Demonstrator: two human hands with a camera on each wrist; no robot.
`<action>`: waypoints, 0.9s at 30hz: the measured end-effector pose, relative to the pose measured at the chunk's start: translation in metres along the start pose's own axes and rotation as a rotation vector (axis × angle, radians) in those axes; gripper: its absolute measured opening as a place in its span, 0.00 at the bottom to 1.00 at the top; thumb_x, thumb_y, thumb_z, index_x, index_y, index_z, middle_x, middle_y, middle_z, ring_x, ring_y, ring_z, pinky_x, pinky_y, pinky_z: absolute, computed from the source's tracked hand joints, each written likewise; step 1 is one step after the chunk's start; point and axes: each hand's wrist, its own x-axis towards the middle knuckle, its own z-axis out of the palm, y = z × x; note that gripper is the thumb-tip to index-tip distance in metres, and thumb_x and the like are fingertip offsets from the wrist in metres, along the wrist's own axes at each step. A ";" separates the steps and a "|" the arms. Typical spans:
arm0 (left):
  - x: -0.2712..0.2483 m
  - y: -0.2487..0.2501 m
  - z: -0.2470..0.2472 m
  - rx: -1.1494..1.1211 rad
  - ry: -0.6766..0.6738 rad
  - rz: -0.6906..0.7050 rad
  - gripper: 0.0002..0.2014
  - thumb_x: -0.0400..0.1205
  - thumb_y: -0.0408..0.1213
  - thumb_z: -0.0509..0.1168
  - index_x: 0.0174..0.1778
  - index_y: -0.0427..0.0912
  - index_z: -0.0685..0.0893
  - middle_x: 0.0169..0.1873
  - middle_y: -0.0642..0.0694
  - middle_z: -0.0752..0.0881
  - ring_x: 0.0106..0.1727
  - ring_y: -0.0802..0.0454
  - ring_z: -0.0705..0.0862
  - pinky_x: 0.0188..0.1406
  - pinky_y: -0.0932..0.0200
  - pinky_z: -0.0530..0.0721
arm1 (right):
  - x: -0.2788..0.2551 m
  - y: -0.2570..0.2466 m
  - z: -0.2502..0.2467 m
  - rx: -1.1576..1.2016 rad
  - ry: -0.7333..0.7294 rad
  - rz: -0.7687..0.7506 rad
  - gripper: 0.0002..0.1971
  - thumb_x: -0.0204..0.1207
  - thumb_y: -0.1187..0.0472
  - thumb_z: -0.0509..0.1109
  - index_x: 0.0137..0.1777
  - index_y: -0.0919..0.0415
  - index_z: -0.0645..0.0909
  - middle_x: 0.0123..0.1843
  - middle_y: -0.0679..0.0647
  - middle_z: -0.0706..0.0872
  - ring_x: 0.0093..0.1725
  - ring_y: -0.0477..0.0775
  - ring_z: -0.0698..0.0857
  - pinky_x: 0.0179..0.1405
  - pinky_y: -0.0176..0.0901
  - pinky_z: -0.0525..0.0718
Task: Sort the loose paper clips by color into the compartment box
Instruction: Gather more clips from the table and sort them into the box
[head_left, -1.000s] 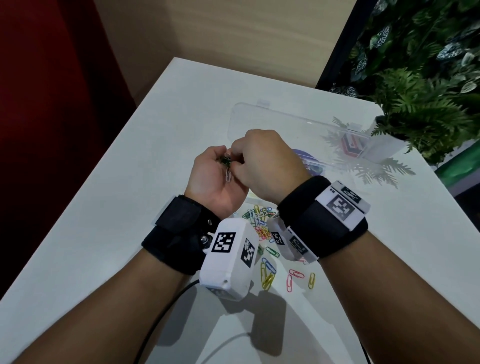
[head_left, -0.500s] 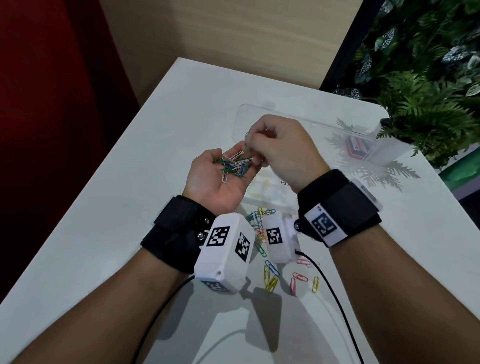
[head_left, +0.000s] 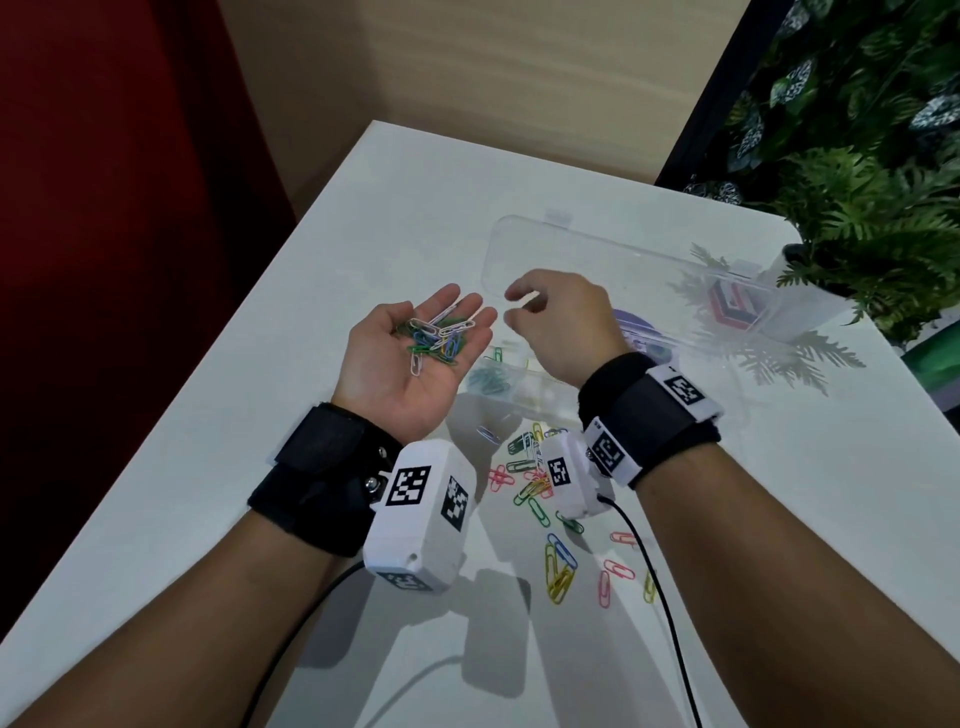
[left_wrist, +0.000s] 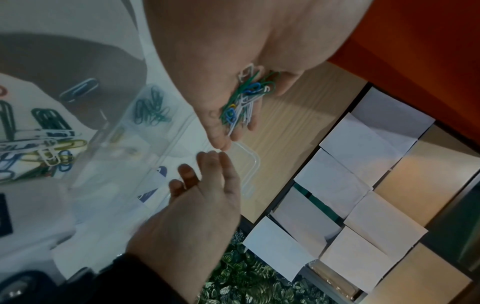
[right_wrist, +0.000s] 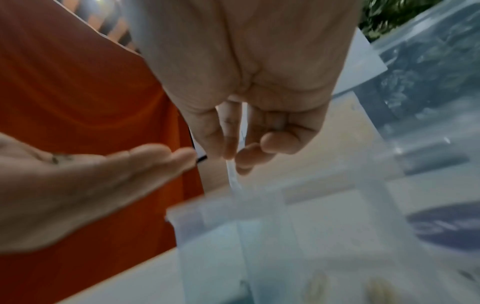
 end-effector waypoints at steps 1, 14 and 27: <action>0.000 -0.001 0.001 0.005 -0.005 -0.005 0.21 0.86 0.38 0.49 0.62 0.27 0.80 0.64 0.29 0.82 0.65 0.31 0.81 0.69 0.42 0.77 | -0.002 -0.003 -0.004 0.026 0.039 -0.044 0.07 0.74 0.62 0.70 0.49 0.52 0.86 0.36 0.46 0.83 0.31 0.41 0.78 0.29 0.26 0.73; 0.002 -0.013 0.004 0.018 -0.123 -0.153 0.25 0.85 0.38 0.46 0.70 0.24 0.74 0.49 0.31 0.86 0.47 0.39 0.84 0.55 0.40 0.84 | -0.019 -0.024 -0.022 -0.473 -0.224 -0.388 0.07 0.76 0.60 0.68 0.48 0.56 0.88 0.40 0.49 0.81 0.44 0.52 0.80 0.43 0.45 0.79; 0.004 -0.017 0.014 0.012 -0.130 -0.182 0.20 0.85 0.36 0.49 0.50 0.23 0.80 0.52 0.28 0.83 0.56 0.33 0.82 0.51 0.34 0.83 | -0.012 -0.014 -0.032 -0.203 -0.110 -0.316 0.03 0.73 0.63 0.69 0.45 0.58 0.84 0.35 0.47 0.81 0.38 0.50 0.78 0.33 0.36 0.74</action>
